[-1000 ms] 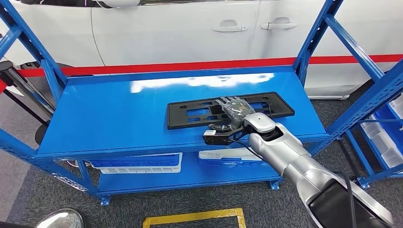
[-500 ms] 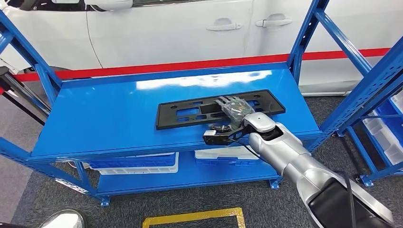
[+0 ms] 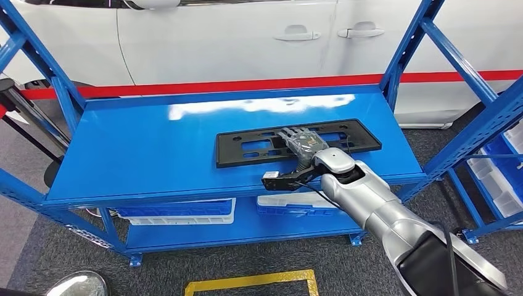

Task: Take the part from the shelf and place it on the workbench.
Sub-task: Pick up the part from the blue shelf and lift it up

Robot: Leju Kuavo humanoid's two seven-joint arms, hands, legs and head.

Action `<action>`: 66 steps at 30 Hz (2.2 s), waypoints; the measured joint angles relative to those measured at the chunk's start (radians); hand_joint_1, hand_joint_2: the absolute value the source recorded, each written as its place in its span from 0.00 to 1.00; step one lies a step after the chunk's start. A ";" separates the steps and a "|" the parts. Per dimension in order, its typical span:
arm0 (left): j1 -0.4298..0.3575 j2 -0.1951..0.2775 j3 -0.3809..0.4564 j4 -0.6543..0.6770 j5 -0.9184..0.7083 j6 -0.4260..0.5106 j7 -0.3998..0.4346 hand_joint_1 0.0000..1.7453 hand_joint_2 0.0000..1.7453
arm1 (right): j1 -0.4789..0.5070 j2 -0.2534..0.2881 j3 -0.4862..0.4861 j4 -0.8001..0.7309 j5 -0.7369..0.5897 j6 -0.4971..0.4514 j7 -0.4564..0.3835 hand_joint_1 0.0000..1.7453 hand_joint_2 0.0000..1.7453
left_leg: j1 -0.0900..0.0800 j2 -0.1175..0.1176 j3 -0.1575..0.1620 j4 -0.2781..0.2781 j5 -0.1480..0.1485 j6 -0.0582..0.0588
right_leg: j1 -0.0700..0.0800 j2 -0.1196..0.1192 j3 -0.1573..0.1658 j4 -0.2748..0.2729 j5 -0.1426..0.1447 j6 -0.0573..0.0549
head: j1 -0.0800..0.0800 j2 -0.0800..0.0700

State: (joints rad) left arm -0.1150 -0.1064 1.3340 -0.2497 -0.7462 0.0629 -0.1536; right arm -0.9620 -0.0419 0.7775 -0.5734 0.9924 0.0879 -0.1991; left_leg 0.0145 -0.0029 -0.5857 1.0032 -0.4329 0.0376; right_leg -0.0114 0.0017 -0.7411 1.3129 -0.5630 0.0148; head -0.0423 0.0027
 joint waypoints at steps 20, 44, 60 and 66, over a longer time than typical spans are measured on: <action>-0.001 -0.001 0.002 0.000 0.017 -0.018 -0.014 0.00 0.00 | -0.004 0.005 0.010 0.023 -0.001 -0.002 0.003 0.75 1.00 | -0.007 -0.005 -0.017 0.036 -0.021 -0.020 | -0.010 0.004 0.117 -0.255 0.110 0.006 | -0.005 0.000; 0.002 -0.009 0.002 0.000 0.021 -0.036 -0.035 0.00 1.00 | -0.105 -0.030 -0.002 -0.232 0.147 0.000 0.117 1.00 1.00 | -0.009 -0.004 -0.020 0.038 -0.021 -0.020 | -0.011 0.005 0.115 -0.256 0.112 0.005 | -0.005 0.000; 0.003 -0.011 0.000 0.000 0.000 -0.054 -0.042 0.00 1.00 | -0.147 -0.120 -0.015 -0.466 0.220 0.040 0.118 1.00 1.00 | -0.009 -0.004 -0.020 0.039 -0.021 -0.020 | -0.012 0.004 0.115 -0.256 0.113 0.005 | -0.005 0.000; 0.003 -0.012 -0.002 0.000 0.000 -0.054 -0.043 0.00 1.00 | -0.148 -0.128 -0.015 -0.489 0.220 0.043 0.118 1.00 1.00 | -0.009 -0.004 -0.020 0.039 -0.021 -0.020 | -0.011 0.004 0.115 -0.256 0.113 0.005 | -0.005 0.000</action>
State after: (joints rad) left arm -0.1117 -0.1181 1.3322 -0.2495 -0.7465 0.0088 -0.1968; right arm -1.1101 -0.1701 0.7622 -1.0629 1.2123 0.1314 -0.0809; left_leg 0.0059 -0.0072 -0.6059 1.0424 -0.4538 0.0178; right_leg -0.0228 0.0061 -0.6258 1.0570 -0.4504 0.0198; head -0.0473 0.0023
